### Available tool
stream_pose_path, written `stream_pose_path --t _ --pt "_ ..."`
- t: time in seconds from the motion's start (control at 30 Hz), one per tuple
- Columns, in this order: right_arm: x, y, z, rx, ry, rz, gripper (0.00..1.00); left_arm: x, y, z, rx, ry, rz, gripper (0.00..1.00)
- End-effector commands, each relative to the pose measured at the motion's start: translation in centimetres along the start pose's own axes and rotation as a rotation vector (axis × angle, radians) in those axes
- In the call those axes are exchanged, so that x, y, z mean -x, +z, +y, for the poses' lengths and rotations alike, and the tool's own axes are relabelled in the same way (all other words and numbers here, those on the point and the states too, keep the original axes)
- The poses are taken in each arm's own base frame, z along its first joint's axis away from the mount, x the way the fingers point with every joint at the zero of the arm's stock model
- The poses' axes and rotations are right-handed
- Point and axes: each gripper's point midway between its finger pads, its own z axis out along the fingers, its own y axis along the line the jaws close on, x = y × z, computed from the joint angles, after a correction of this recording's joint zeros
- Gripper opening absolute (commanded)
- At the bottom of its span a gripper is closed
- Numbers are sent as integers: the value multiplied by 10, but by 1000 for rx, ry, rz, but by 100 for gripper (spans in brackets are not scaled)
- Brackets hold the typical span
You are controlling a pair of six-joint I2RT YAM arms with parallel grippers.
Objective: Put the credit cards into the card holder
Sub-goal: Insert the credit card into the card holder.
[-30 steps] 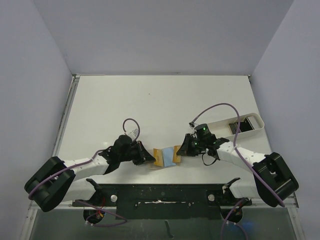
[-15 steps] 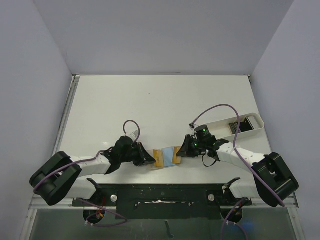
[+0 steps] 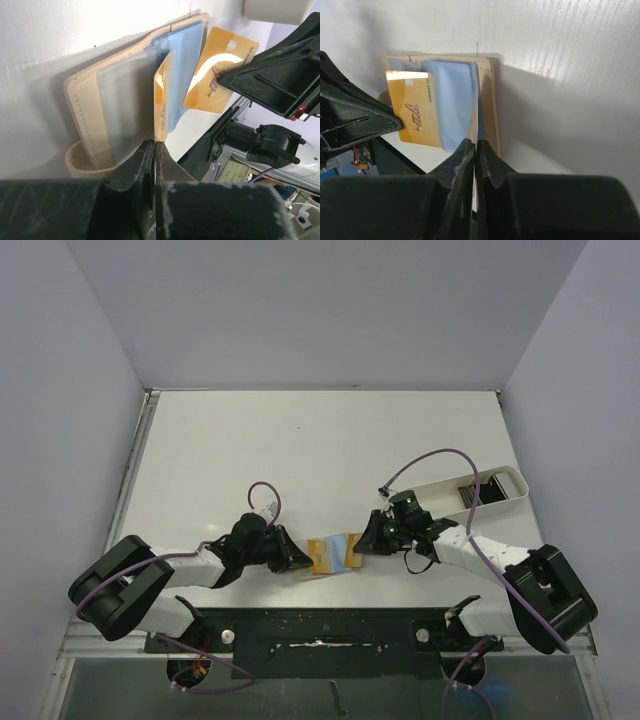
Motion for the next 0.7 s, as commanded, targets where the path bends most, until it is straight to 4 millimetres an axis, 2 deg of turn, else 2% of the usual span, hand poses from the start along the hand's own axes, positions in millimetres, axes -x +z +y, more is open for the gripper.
stream_pose_path --t 0.0,0.3,0.57,0.67 --pt "0 1 -5 -21 -25 -18 0 6 3 -14 -57 31 -11 0" --pt "4 -5 -1 -28 -33 -24 0 12 6 -8 -19 21 -40 0" --pt "24 -30 11 -74 -74 -71 0 17 6 -6 8 29 -67 0" --pt "29 -36 7 -118 -90 -75 1 17 6 -5 14 27 -64 0"
